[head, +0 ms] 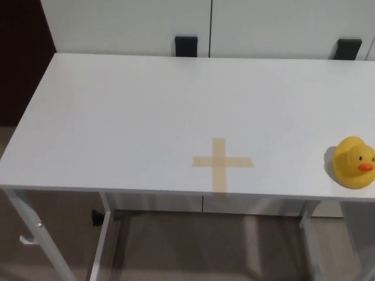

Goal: The robot uses its right hand to push the yellow duck toy to the center of the white desk.

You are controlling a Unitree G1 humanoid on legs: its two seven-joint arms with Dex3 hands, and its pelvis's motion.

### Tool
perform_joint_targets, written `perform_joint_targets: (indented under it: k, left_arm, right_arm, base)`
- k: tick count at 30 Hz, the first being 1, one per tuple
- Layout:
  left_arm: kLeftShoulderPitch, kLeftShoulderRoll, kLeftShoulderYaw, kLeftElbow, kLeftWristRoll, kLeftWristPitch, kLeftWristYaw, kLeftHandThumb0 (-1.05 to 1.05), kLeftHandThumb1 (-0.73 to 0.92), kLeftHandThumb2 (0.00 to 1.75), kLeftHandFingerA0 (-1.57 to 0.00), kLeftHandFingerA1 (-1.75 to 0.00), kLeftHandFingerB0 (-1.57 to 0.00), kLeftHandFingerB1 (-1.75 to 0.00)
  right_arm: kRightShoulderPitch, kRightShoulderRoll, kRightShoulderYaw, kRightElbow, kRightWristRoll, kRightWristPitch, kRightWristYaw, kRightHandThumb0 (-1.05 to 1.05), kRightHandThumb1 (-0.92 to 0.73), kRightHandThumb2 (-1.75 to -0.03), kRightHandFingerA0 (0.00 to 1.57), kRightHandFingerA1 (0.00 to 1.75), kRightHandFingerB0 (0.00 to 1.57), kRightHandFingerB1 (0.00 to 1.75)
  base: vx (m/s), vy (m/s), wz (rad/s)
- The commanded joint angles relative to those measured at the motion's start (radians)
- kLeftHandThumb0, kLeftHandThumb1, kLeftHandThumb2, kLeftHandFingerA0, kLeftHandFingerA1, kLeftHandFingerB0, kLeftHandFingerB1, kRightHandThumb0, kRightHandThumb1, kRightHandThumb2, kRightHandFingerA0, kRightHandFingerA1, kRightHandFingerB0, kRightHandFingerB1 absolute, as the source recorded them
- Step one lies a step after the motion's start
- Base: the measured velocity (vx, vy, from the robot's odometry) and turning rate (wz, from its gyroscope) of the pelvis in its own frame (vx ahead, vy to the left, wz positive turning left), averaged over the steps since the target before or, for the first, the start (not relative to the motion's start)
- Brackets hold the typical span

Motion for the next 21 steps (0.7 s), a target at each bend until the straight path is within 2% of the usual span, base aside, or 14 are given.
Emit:
perform_joint_targets:
  k: [1,2,3,5,8,10,11,12,13,14,17,19,20,21]
  left_arm:
    - [-0.003,0.024,-0.005,0.029,0.011,0.005,-0.003,0.40,-0.28,1.37,-1.26,-0.92,-1.19,-0.85]
    - [-0.004,0.023,-0.004,0.030,0.009,0.005,-0.002,0.40,-0.28,1.37,-1.26,-0.92,-1.19,-0.85]
    - [-0.006,0.022,-0.003,0.033,0.007,0.007,-0.003,0.43,-0.28,1.40,-1.30,-0.92,-1.21,-0.86]
    - [-0.009,0.023,0.002,0.035,0.003,0.010,-0.004,0.45,-0.16,1.32,-1.36,-0.95,-1.23,-0.88]
    - [-0.010,0.027,0.009,0.031,-0.003,0.007,-0.004,0.58,-0.26,1.46,-1.42,-0.90,-1.32,-0.83]
    - [-0.009,0.030,0.011,0.026,-0.005,0.008,-0.006,0.58,-0.26,1.46,-1.42,-0.90,-1.32,-0.83]
    - [-0.009,0.030,0.009,0.028,-0.002,0.010,-0.005,0.44,-0.28,1.38,-1.29,-0.94,-1.23,-0.86]
    - [-0.010,0.029,0.006,0.033,0.002,0.012,-0.003,0.44,-0.28,1.38,-1.29,-0.94,-1.23,-0.86]
    - [-0.013,0.031,0.006,0.033,0.004,0.014,-0.002,0.43,-0.28,1.36,-1.30,-0.93,-1.22,-0.86]
    - [-0.019,0.030,0.007,0.033,0.003,0.009,-0.002,0.63,-0.27,1.43,-1.41,-0.88,-1.29,-0.80]
    - [-0.029,0.030,0.008,0.039,0.002,0.015,-0.006,0.47,-0.19,1.36,-1.37,-0.94,-1.23,-0.85]
    - [-0.025,0.032,0.011,0.042,0.000,0.012,-0.005,0.45,-0.16,1.33,-1.36,-0.96,-1.23,-0.86]
    - [-0.023,0.033,0.010,0.042,0.002,0.008,-0.003,0.41,-0.19,1.32,-1.36,-0.95,-1.25,-0.86]
    - [-0.022,0.034,0.008,0.042,0.003,0.007,-0.002,0.41,-0.19,1.32,-1.36,-0.95,-1.25,-0.86]
  right_arm:
    - [-0.031,0.001,-0.055,0.070,0.058,-0.090,-0.006,-0.20,-0.64,-0.68,0.61,0.62,0.36,0.48]
    - [-0.037,0.001,-0.065,0.074,0.064,-0.090,-0.013,-0.20,-0.64,-0.68,0.61,0.62,0.36,0.48]
    - [-0.054,0.002,-0.095,0.068,0.090,-0.099,-0.026,-0.52,-0.72,-0.61,0.32,0.70,0.22,0.50]
    - [-0.099,0.005,-0.162,0.041,0.147,-0.099,-0.045,-0.67,-0.81,-0.64,0.16,0.76,0.14,0.53]
    - [-0.169,0.001,-0.200,0.005,0.152,-0.073,-0.064,-0.81,-0.91,-0.69,0.00,0.62,0.03,0.52]
    - [-0.204,-0.011,-0.192,-0.015,0.129,-0.065,-0.089,-0.81,-0.91,-0.69,0.00,0.62,0.03,0.52]
    - [-0.223,-0.014,-0.195,-0.034,0.125,-0.088,-0.100,-0.82,-0.72,-1.09,0.00,0.50,0.07,0.47]
    - [-0.239,-0.014,-0.201,-0.054,0.126,-0.118,-0.108,-0.82,-0.72,-1.09,0.00,0.50,0.07,0.47]
    - [-0.264,-0.015,-0.204,-0.073,0.132,-0.107,-0.104,-0.80,-0.92,-0.68,0.00,0.47,0.05,0.42]
    - [-0.331,0.001,-0.210,-0.165,0.147,-0.079,-0.126,-0.83,-0.75,-1.07,0.01,0.51,0.09,0.41]
    - [-0.401,0.037,-0.210,-0.308,0.169,-0.053,-0.115,-0.79,-0.78,-1.13,0.02,0.46,0.08,0.36]
    - [-0.419,0.060,-0.202,-0.372,0.175,-0.032,-0.107,-0.80,-0.75,-1.13,0.03,0.54,0.08,0.50]
    - [-0.425,0.075,-0.195,-0.419,0.177,0.006,-0.113,-0.89,-0.92,-0.71,0.13,0.60,0.11,0.44]
    - [-0.426,0.082,-0.194,-0.446,0.176,0.032,-0.119,-0.89,-0.92,-0.71,0.13,0.60,0.11,0.44]
  base:
    - [0.00,0.000,0.00]
    - [0.00,0.000,0.00]
    - [0.00,0.000,0.00]
    - [0.00,0.000,0.00]
    - [0.00,0.000,0.00]
    - [0.00,0.000,0.00]
    - [0.00,0.000,0.00]
    - [0.00,0.000,0.00]
    - [0.00,0.000,0.00]
    - [0.00,0.000,0.00]
    - [0.00,0.000,0.00]
    - [0.00,0.000,0.00]
    - [0.00,0.000,0.00]
    - [0.02,-0.009,0.08]
